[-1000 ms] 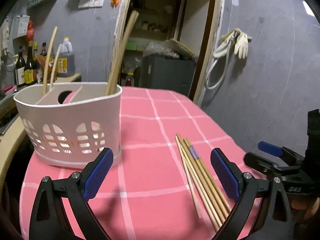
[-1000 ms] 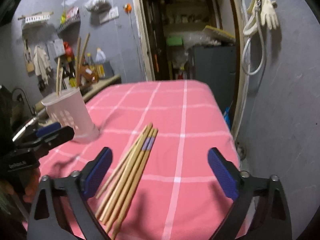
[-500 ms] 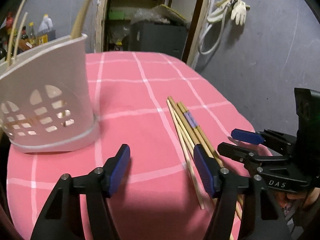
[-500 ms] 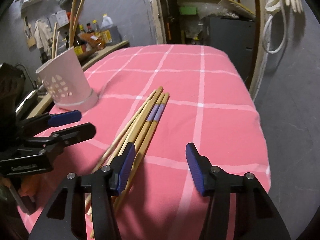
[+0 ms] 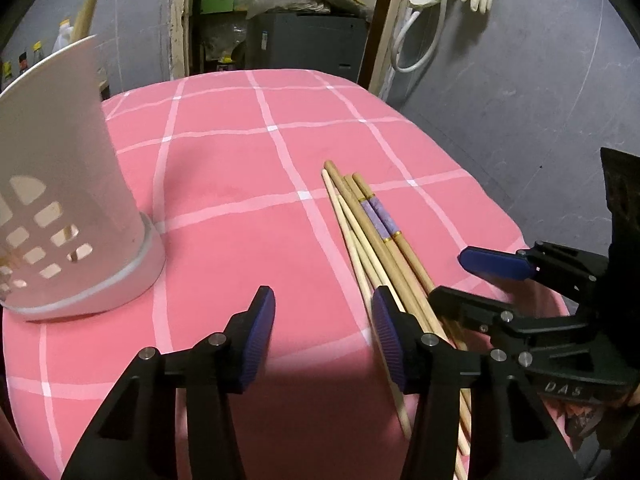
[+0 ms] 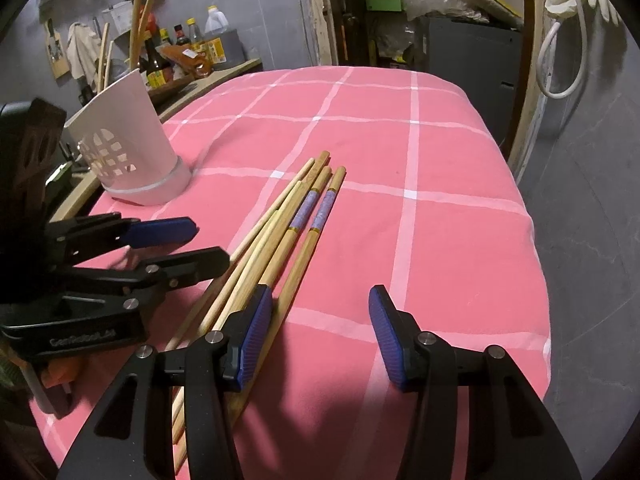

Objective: Organize utensils
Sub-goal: 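Return both tools to the chopstick bundle and open around chopsticks, then close the left and right tools each on a chopstick and lift, then lower both held chopsticks into the white caddy and open both tools, then move both tools back to the remaining chopsticks and open around them, then close the left and right tools each on a chopstick and lift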

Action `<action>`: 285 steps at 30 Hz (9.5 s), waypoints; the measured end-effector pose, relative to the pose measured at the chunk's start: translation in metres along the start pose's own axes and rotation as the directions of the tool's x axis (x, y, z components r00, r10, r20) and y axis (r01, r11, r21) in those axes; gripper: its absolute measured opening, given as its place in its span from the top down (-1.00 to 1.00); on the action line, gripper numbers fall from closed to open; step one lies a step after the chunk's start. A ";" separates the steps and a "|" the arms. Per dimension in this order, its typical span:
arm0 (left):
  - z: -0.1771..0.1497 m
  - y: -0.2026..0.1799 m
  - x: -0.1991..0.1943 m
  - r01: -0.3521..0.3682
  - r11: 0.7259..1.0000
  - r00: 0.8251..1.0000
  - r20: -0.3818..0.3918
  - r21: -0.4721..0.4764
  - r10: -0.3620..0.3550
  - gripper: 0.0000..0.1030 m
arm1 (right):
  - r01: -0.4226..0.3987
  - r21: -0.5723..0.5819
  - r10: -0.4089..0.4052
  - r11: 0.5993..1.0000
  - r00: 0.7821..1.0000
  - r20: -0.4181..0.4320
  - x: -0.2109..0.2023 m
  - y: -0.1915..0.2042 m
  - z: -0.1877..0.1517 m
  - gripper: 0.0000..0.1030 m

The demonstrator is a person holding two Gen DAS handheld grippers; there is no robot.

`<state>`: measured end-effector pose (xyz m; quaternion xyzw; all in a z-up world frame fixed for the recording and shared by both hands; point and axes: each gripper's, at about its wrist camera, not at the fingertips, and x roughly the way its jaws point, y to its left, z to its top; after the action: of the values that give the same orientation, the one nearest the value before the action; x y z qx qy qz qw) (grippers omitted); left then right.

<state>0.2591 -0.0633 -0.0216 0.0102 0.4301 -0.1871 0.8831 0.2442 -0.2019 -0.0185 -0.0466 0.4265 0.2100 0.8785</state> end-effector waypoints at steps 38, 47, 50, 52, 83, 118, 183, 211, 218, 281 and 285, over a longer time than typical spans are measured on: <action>0.037 0.012 0.019 0.036 0.998 0.999 0.001 -0.055 -0.036 0.95 | -0.165 0.371 0.159 0.914 0.986 0.047 0.025 -0.060 0.038 0.91; 0.017 0.012 -0.045 0.045 0.997 0.965 0.263 -0.061 -0.028 0.95 | -0.323 0.247 0.190 0.914 0.877 0.442 -0.048 -0.023 0.026 0.91; 0.013 0.013 -0.066 0.045 0.996 0.938 0.346 -0.078 -0.015 0.95 | -0.338 0.184 0.194 0.923 0.821 0.537 -0.061 -0.007 0.025 0.91; 0.012 0.015 -0.081 0.047 0.994 0.915 0.404 -0.097 -0.004 0.95 | -0.351 0.153 0.202 0.924 0.787 0.582 -0.066 0.007 0.027 0.91; 0.042 0.219 -0.212 0.037 0.895 0.537 0.764 -0.445 0.357 0.95 | -0.252 -0.076 0.158 0.965 0.325 0.932 -0.067 0.133 0.148 0.91; 0.010 0.187 -0.145 -0.111 0.902 0.661 0.647 -0.418 0.381 0.94 | -0.174 -0.010 0.111 0.985 0.583 0.805 -0.024 0.131 0.126 0.90; -0.020 0.010 -0.119 -0.039 0.994 0.880 0.467 -0.102 0.082 -0.77 | 0.098 0.064 -0.115 0.993 0.920 0.375 -0.098 0.013 -0.003 -1.00; -0.026 0.015 -0.049 -0.012 0.994 0.993 0.117 -0.109 0.025 -0.73 | 0.087 -0.080 -0.085 0.993 0.996 0.025 -0.011 0.022 -0.013 -0.21; -0.025 0.013 -0.048 0.007 0.995 0.995 0.105 -0.100 0.004 -0.60 | 0.104 -0.093 -0.105 0.990 0.994 -0.007 0.002 0.016 -0.005 -0.02; 0.001 0.017 -0.101 0.062 0.979 0.922 0.386 -0.196 0.019 0.95 | -0.344 0.185 0.196 0.921 0.816 0.544 -0.080 -0.006 0.018 0.91; 0.005 0.029 -0.136 0.031 0.977 0.857 0.509 -0.211 0.083 0.95 | -0.372 0.082 0.231 0.924 0.720 0.655 -0.092 0.023 0.031 0.91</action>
<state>0.1970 0.0065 0.0814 -0.1283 0.1956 -0.1242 0.9643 0.2069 -0.2038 0.0743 0.1895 0.1268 0.3084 0.9235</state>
